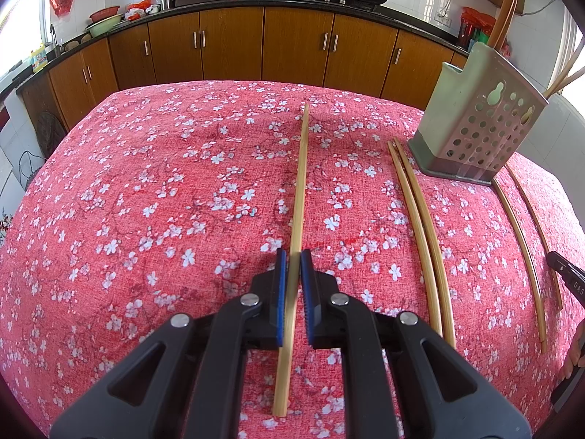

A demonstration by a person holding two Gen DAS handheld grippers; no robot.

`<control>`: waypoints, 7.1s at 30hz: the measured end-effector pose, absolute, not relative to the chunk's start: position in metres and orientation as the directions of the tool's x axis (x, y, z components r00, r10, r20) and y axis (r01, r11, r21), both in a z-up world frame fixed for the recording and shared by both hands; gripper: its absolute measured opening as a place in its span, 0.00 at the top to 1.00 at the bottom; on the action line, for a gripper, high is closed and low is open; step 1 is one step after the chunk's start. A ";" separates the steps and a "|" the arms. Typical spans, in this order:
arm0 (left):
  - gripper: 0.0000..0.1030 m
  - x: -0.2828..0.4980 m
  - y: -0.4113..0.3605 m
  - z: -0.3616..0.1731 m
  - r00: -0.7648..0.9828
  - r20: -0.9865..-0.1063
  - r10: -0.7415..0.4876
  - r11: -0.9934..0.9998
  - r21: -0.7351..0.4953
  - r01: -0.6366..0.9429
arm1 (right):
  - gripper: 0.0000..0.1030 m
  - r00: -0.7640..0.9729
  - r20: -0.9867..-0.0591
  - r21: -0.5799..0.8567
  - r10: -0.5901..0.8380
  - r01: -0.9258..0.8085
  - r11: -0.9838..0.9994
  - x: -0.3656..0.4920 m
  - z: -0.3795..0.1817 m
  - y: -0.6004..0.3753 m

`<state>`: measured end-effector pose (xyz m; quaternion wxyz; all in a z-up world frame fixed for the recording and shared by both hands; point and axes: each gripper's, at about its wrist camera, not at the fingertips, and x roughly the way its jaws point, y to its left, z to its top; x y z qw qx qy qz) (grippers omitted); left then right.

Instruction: Organize utensils

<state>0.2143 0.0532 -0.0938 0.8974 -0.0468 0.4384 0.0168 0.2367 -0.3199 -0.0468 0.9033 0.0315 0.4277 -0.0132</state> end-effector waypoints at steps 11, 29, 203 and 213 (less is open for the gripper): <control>0.89 0.195 0.048 -0.093 0.613 -0.790 0.016 0.998 -0.021 -0.053 | 0.91 0.634 -0.773 0.060 0.027 0.031 0.998 0.222 -0.046 -0.323; 0.92 0.162 0.049 0.028 0.836 -0.544 -0.075 0.990 -0.141 -0.003 | 0.92 0.879 -0.477 0.091 0.031 0.015 0.996 0.188 0.068 -0.327; 0.88 0.219 0.049 -0.100 0.613 -0.790 0.004 0.998 -0.036 -0.053 | 0.91 0.639 -0.769 0.010 -0.015 0.035 0.999 0.238 -0.048 -0.304; 0.88 0.220 0.049 -0.100 0.613 -0.790 -0.001 0.998 -0.041 -0.051 | 0.91 0.636 -0.771 -0.010 -0.029 0.033 0.999 0.237 -0.049 -0.304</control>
